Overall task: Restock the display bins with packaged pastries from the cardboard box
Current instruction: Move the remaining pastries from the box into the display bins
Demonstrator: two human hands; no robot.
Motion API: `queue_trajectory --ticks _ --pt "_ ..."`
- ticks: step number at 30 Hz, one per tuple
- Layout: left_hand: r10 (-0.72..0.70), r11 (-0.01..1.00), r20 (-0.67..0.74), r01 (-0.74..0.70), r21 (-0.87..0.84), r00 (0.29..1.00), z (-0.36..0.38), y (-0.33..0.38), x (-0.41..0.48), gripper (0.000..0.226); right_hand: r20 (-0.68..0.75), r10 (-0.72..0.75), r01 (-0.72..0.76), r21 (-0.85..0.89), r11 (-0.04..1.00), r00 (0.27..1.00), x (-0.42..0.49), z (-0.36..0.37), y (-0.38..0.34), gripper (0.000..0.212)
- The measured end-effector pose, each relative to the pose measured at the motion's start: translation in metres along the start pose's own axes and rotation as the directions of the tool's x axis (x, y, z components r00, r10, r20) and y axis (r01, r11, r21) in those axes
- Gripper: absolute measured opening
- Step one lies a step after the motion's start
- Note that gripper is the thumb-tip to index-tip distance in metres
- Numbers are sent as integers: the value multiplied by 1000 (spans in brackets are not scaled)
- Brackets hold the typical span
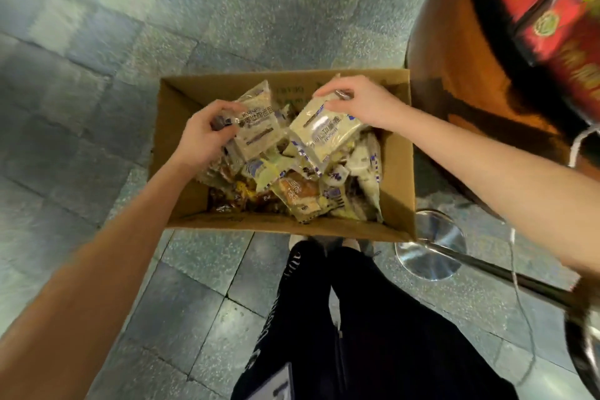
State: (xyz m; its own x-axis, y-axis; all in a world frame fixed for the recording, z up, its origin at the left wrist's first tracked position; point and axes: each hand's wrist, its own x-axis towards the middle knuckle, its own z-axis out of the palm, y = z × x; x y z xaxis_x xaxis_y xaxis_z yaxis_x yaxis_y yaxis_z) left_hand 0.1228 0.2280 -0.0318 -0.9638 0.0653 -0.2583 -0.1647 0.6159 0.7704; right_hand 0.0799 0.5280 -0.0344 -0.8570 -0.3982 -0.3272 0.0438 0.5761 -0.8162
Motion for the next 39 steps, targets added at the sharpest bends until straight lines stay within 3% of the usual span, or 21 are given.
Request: queue_trajectory --ticks 4,9,11,15,20,27,30,34,39 --pt "3 1000 -53 -4 -24 999 -17 31 -17 30 -60 -35 33 -43 999 998 4 -18 -39 21" --pt "-23 998 -144 14 -69 989 -42 43 -42 30 221 -5 24 -84 996 975 -3 -17 -84 70" --pt "-32 997 -170 19 -74 985 -51 41 -57 32 283 -52 87 -113 990 958 -7 -15 -100 77" --pt "-75 991 -230 46 -128 970 -68 36 -100 34 285 -180 233 -164 959 941 -9 -1 -147 55" --pt "-127 981 -365 62 -185 923 -105 11 -155 31 106 -323 338 -193 921 940 -11 45 -207 21" --pt "-163 963 -530 16 -271 833 -172 -25 -264 35 -10 -414 414 -43 909 910 -17 160 -296 15" --pt "-207 941 -593 -7 -338 778 -197 -45 -320 34 152 -461 469 -20 883 874 -32 215 -336 26" --pt "-282 914 -664 -17 -406 693 -223 -85 -403 33 405 -510 575 -49 817 759 -66 292 -387 49" --pt "-373 887 -735 -14 -461 566 -236 -129 -509 37 549 -582 699 -4 715 599 -102 399 -439 41"
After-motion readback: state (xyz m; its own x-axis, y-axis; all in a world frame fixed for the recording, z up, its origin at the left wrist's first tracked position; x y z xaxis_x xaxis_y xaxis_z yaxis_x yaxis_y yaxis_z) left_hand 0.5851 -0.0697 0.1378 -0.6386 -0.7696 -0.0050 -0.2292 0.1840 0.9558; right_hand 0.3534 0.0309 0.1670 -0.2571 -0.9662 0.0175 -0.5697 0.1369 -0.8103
